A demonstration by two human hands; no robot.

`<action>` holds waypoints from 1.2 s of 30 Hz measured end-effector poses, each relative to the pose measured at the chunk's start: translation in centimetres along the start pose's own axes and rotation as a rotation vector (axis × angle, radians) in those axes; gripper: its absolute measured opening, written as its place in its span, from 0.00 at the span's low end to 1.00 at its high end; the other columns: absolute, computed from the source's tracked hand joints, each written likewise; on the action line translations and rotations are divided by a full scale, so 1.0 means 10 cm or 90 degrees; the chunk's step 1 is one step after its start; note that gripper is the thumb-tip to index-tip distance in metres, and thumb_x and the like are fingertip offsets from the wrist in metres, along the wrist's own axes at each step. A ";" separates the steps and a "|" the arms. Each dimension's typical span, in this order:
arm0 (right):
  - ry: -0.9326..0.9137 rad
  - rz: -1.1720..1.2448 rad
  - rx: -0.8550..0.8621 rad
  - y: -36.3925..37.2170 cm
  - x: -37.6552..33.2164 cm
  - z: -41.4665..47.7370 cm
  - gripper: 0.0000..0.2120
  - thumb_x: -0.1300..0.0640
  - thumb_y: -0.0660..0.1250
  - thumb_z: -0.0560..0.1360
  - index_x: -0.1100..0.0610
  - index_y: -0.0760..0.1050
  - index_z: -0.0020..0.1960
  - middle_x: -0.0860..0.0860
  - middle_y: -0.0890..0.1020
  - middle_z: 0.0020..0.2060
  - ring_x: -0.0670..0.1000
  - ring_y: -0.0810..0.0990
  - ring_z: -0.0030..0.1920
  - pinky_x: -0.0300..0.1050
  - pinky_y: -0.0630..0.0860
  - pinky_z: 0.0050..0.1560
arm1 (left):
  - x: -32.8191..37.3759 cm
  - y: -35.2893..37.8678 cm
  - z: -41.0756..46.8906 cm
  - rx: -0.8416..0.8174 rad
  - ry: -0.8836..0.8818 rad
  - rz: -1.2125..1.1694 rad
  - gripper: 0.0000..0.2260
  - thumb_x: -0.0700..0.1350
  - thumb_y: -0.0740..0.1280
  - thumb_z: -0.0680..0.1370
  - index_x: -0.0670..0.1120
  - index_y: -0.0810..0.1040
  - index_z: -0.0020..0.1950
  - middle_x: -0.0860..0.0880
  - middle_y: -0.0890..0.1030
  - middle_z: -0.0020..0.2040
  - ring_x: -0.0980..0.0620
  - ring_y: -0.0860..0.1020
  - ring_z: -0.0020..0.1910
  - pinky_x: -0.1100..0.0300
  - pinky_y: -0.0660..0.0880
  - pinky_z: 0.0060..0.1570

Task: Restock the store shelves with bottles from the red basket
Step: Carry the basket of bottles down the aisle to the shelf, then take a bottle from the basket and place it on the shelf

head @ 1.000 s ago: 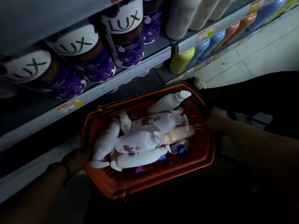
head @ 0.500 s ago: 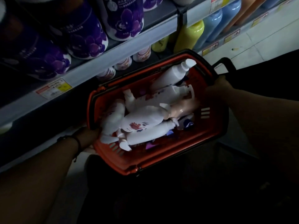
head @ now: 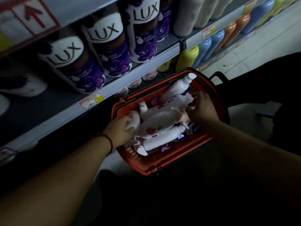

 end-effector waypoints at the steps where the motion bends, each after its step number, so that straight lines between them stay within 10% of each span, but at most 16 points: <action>1: -0.069 0.001 0.028 0.08 -0.12 -0.13 0.22 0.53 0.70 0.74 0.56 0.70 0.65 0.57 0.73 0.60 0.57 0.74 0.59 0.55 0.76 0.58 | 0.02 0.05 -0.04 0.017 0.035 -0.018 0.17 0.51 0.68 0.76 0.49 0.75 0.63 0.46 0.75 0.62 0.44 0.76 0.58 0.54 0.74 0.57; 15: -0.609 0.000 0.039 1.65 -0.79 -0.76 0.23 0.59 0.67 0.68 0.67 0.73 0.60 0.60 0.76 0.52 0.62 0.75 0.51 0.50 0.70 0.52 | -0.53 0.54 0.21 0.325 0.234 -0.204 0.20 0.63 0.67 0.73 0.52 0.78 0.58 0.55 0.80 0.53 0.58 0.79 0.51 0.60 0.75 0.53; 23: -0.400 0.104 0.018 1.32 -0.68 -1.47 0.37 0.58 0.78 0.67 0.60 0.66 0.72 0.57 0.76 0.62 0.56 0.76 0.60 0.45 0.72 0.60 | -0.94 0.49 -0.95 0.351 0.222 -0.179 0.08 0.42 0.70 0.76 0.53 0.76 0.50 0.50 0.81 0.48 0.47 0.81 0.48 0.54 0.78 0.52; 31: -0.308 -0.044 0.005 1.00 -0.80 -1.82 0.35 0.49 0.79 0.65 0.56 0.69 0.67 0.54 0.81 0.55 0.55 0.79 0.56 0.54 0.75 0.59 | -0.86 0.38 -1.40 0.339 0.228 -0.169 0.14 0.41 0.74 0.74 0.46 0.78 0.58 0.49 0.80 0.51 0.54 0.78 0.45 0.66 0.74 0.46; 36: -0.236 0.072 -0.007 0.96 -0.54 -1.67 0.35 0.53 0.79 0.66 0.57 0.70 0.69 0.54 0.78 0.61 0.54 0.78 0.59 0.47 0.75 0.59 | -0.41 0.48 -1.19 0.328 0.285 -0.158 0.14 0.44 0.76 0.71 0.54 0.78 0.53 0.52 0.82 0.52 0.50 0.82 0.49 0.52 0.79 0.54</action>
Point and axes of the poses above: each hand's wrist, its own z-axis towards the middle knuckle, its own y-axis out of the palm, x = y × z, the point moved 7 cm from there along z, towards the middle knuckle
